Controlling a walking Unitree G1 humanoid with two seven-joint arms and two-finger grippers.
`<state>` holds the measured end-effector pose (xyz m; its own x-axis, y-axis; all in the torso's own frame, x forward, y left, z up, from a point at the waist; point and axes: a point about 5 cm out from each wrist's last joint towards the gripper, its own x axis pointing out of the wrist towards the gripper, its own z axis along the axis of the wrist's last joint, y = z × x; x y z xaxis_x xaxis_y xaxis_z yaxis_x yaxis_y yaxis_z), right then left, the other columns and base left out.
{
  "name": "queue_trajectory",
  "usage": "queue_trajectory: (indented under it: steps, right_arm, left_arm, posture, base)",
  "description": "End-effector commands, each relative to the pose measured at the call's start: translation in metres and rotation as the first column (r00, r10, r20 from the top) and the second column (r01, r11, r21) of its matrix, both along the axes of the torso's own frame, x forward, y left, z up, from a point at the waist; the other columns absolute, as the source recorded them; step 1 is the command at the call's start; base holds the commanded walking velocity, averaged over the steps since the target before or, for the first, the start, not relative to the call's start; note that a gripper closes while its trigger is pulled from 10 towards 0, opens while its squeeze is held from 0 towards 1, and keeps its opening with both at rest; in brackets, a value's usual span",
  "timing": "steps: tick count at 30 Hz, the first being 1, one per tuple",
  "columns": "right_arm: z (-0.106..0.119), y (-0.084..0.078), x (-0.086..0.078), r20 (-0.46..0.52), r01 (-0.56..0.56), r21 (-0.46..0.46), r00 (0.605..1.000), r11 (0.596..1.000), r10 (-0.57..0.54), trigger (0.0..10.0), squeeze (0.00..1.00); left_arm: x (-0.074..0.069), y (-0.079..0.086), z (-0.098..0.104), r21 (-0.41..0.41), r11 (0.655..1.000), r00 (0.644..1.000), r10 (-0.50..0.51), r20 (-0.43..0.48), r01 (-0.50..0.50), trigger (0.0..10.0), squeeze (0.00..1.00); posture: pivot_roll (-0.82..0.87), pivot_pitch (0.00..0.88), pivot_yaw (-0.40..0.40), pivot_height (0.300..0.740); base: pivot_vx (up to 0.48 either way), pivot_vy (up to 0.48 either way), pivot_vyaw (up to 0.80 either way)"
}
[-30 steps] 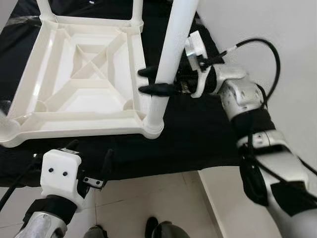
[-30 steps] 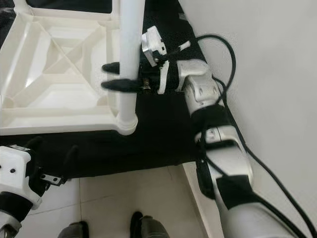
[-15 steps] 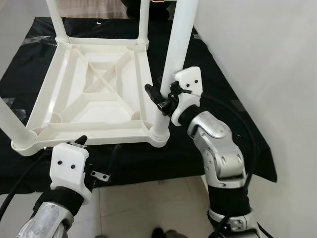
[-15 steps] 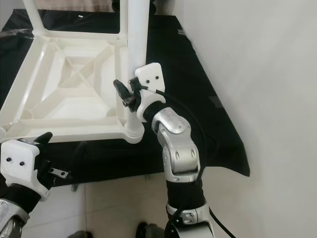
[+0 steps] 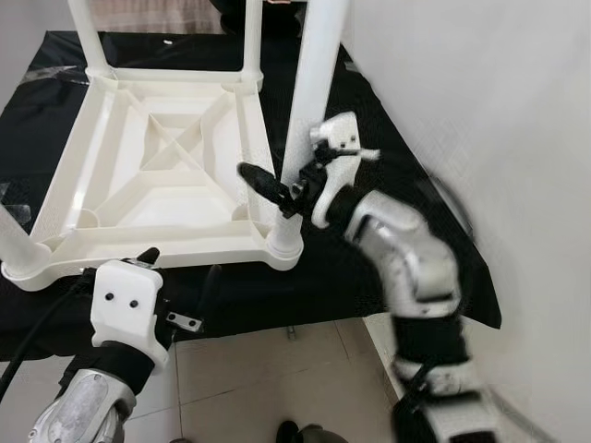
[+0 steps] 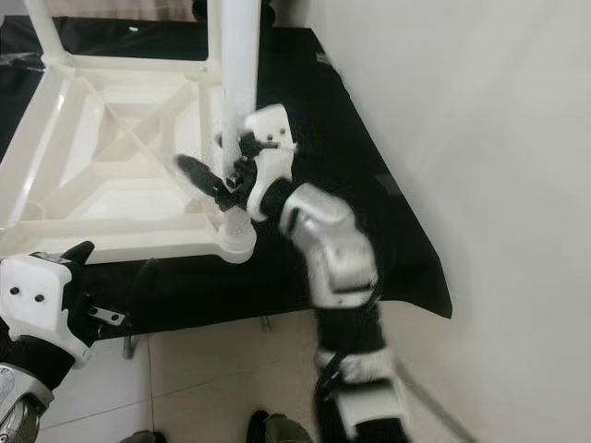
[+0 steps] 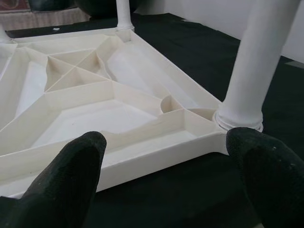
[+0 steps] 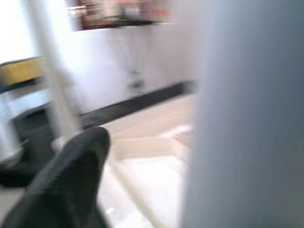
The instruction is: Building children table
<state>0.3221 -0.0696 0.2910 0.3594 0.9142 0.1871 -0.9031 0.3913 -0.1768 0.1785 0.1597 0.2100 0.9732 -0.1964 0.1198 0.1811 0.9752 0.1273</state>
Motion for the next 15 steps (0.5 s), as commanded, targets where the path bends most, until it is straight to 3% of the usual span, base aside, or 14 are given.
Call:
queue_trajectory:
  steps: [1,5,6,9,13,14,15]
  right_arm:
    - [0.0,0.001,0.001,0.029,-0.126,-0.024,0.992,0.992,0.126,10.0,1.0]
    - [0.003,-0.006,0.011,0.047,-0.163,-0.077,0.985,0.984,0.166,10.0,1.0]
    - [0.007,-0.008,0.02,0.055,-0.173,-0.109,0.982,0.979,0.18,10.0,0.0]
    - [0.01,-0.01,0.025,0.06,-0.186,-0.128,0.979,0.974,0.195,10.0,0.0]
    - [0.02,-0.013,0.032,0.053,-0.289,-0.139,0.953,0.947,0.298,10.0,0.0]
    - [0.022,-0.014,0.033,0.043,-0.336,-0.133,0.938,0.932,0.344,8.8,0.0]
    - [0.022,-0.014,0.033,0.043,-0.336,-0.133,0.938,0.932,0.344,8.8,0.0]
  left_arm:
    - [-0.002,-0.001,-0.001,-0.001,1.0,1.0,-0.008,-0.009,0.008,10.0,0.0]
    - [-0.004,-0.002,-0.002,0.0,1.0,1.0,-0.009,-0.012,0.009,10.0,0.0]
    - [-0.005,-0.002,-0.002,0.002,1.0,1.0,-0.009,-0.015,0.009,10.0,0.0]
    - [-0.006,-0.003,-0.001,0.003,1.0,1.0,-0.01,-0.017,0.01,10.0,0.0]
    - [-0.008,-0.005,-0.002,0.0,1.0,1.0,-0.014,-0.021,0.014,10.0,0.0]
    - [-0.009,-0.005,-0.002,-0.004,1.0,1.0,-0.013,-0.022,0.013,10.0,0.0]
    - [-0.009,-0.005,-0.002,-0.004,1.0,1.0,-0.013,-0.022,0.013,10.0,0.0]
  posture:
    - [0.11,0.204,-0.166,0.74]
    - [0.12,0.213,-0.17,0.74]
    - [0.13,0.228,-0.173,0.74]
    - [0.13,0.231,-0.174,0.74]
    - [0.12,0.235,-0.192,0.74]
    - [0.11,0.237,-0.198,0.74]
    - [0.11,0.237,-0.198,0.74]
  base:
    - [0.0,0.0,0.0]
    - [0.0,0.0,0.0]
    - [0.0,0.0,0.0]
    - [0.0,0.0,0.0]
    - [0.0,0.0,0.0]
    - [0.0,0.0,0.0]
    - [0.0,0.0,0.0]
